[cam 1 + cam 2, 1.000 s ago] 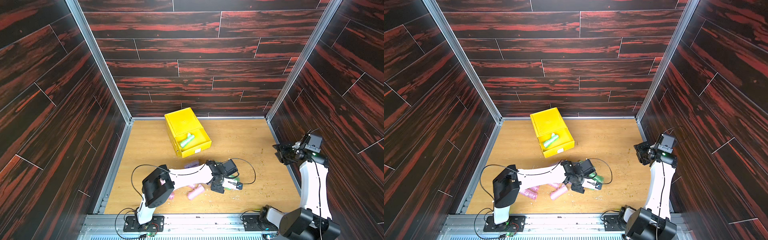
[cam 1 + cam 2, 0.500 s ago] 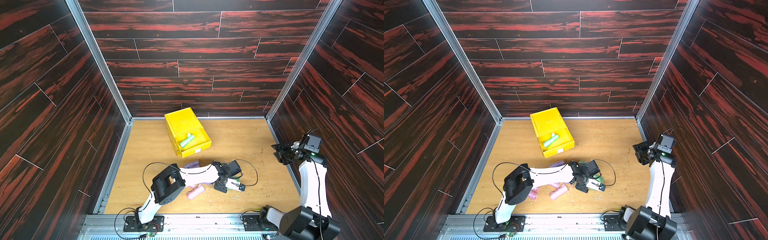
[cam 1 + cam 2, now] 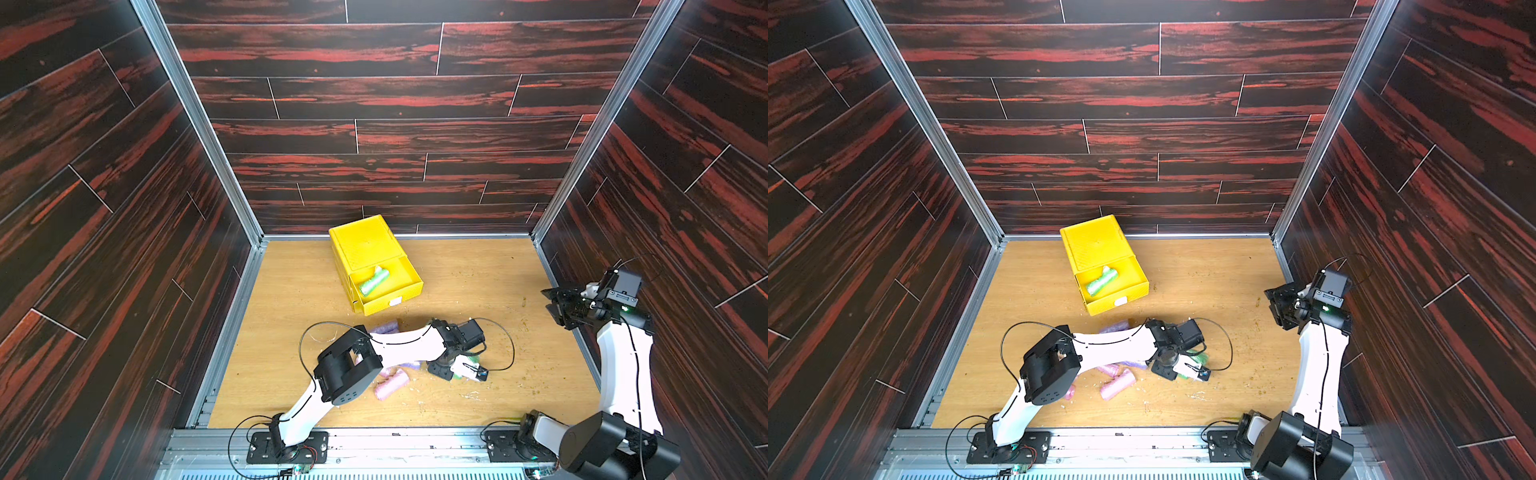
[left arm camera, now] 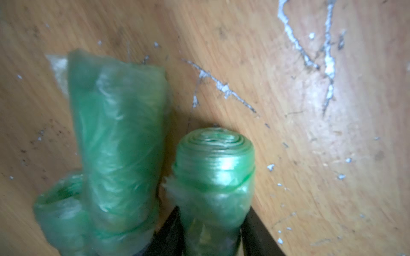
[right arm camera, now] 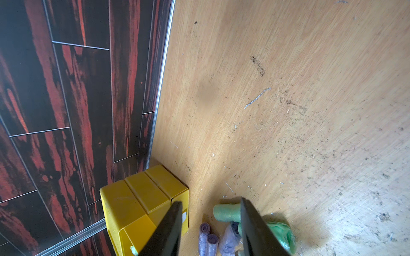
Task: Sort the rolls of trash bags by color and place them into the drawer
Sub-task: Pick up the roll of trash bags from the center of the board.
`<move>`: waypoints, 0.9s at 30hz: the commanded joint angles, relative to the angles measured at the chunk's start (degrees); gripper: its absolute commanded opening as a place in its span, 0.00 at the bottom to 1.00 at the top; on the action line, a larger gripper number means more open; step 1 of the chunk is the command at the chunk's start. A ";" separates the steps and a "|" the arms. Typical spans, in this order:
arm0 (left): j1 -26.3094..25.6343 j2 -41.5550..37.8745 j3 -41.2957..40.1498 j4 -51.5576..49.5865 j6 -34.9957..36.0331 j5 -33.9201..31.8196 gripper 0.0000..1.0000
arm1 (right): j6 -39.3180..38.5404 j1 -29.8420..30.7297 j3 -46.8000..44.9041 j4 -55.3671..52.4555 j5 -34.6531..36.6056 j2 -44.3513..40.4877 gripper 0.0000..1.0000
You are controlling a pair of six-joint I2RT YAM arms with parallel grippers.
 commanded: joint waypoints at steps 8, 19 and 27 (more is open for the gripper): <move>0.13 -0.79 1.17 -6.76 0.09 1.74 0.22 | -0.37 -0.17 -0.84 0.29 -0.62 -0.34 0.47; -0.63 -3.84 5.55 -13.92 -5.83 4.04 0.01 | -0.11 -0.17 -1.04 0.69 -1.27 -0.45 0.46; -1.85 -23.88 2.02 -8.48 -19.82 2.43 0.00 | 0.07 -0.21 -0.27 0.79 -2.55 -0.08 0.46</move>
